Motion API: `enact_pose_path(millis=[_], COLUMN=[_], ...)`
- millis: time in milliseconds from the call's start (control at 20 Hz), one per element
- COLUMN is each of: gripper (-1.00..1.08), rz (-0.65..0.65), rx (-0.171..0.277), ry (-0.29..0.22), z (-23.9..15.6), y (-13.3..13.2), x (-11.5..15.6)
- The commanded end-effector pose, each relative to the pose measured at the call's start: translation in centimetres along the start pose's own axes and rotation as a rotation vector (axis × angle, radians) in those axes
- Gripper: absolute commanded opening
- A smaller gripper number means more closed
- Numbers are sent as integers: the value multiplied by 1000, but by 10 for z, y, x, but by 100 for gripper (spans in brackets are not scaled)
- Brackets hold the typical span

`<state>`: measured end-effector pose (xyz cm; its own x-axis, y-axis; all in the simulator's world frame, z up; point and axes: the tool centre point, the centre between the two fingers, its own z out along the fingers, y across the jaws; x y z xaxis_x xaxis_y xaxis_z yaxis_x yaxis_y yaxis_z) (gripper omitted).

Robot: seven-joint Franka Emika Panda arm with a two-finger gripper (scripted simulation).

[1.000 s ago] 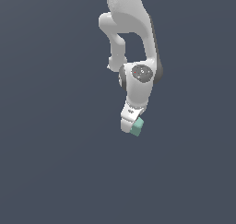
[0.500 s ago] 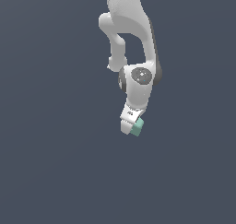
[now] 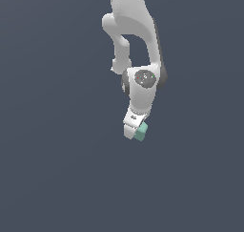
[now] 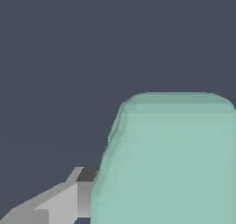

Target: Pick up the object and move it to a goal position.

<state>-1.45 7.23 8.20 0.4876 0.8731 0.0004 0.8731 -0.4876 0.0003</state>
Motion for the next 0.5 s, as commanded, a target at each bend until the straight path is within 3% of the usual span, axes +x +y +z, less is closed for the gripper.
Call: enact_pose_path(millis=[0, 450], gripper=[-100, -100], rz=[1, 1], rx=[-1, -1], ry=[0, 0], z=[-1, -10], y=[6, 53], x=[-6, -56])
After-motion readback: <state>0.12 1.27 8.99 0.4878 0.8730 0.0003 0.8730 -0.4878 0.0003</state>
